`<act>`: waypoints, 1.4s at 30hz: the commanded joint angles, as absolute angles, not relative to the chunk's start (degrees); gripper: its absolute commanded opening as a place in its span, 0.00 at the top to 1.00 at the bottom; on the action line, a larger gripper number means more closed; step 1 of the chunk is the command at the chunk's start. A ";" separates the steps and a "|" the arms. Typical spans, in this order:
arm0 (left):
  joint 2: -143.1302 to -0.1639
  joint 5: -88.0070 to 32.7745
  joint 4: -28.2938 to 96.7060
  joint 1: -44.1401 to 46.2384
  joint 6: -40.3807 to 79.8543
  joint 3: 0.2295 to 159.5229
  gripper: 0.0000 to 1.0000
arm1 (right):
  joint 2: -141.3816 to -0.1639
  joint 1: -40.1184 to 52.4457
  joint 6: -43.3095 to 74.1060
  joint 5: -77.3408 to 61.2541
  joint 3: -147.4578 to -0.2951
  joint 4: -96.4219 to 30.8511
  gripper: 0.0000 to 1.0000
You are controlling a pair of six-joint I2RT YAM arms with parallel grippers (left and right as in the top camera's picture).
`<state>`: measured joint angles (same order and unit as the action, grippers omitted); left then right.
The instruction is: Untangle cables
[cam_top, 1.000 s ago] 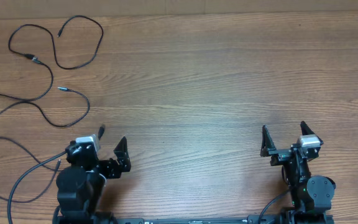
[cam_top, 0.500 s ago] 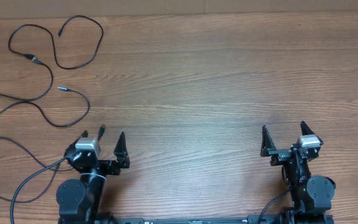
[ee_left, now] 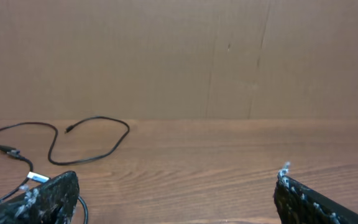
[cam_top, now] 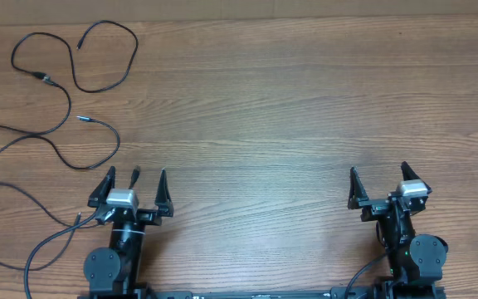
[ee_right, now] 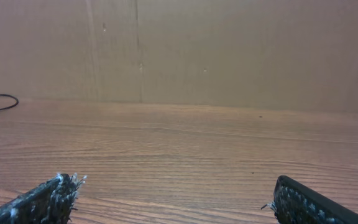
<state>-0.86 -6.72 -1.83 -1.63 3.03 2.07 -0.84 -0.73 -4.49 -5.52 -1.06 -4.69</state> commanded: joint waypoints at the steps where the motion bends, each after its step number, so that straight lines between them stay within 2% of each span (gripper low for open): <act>1: -0.16 -6.85 -2.85 -1.98 4.51 0.21 0.00 | -0.16 -0.97 -4.56 -4.99 -0.47 -4.43 0.00; 7: -0.16 -4.36 -2.59 -1.98 4.56 0.25 0.01 | -0.16 -0.97 -4.56 -4.99 -0.47 -4.43 0.00; 14: -0.16 -2.20 4.43 -1.96 7.73 0.25 0.00 | -0.16 -0.99 -4.56 -4.99 -0.47 -4.40 0.00; 20: -0.16 -1.48 4.47 -1.96 7.46 0.25 0.01 | -0.16 -0.97 -4.56 -4.99 -0.47 -4.43 0.00; 28: -0.16 -1.48 4.51 -1.91 1.23 0.25 0.00 | -0.16 -0.99 -4.56 -4.99 -0.47 -4.40 0.00; 42: -0.16 -1.48 4.51 -1.83 1.23 0.25 0.00 | -0.16 -0.97 -4.56 -4.97 -0.47 -4.40 0.00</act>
<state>-0.84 -2.11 4.32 -1.61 2.74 0.51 -0.84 -0.73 -4.49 -5.52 -1.06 -4.69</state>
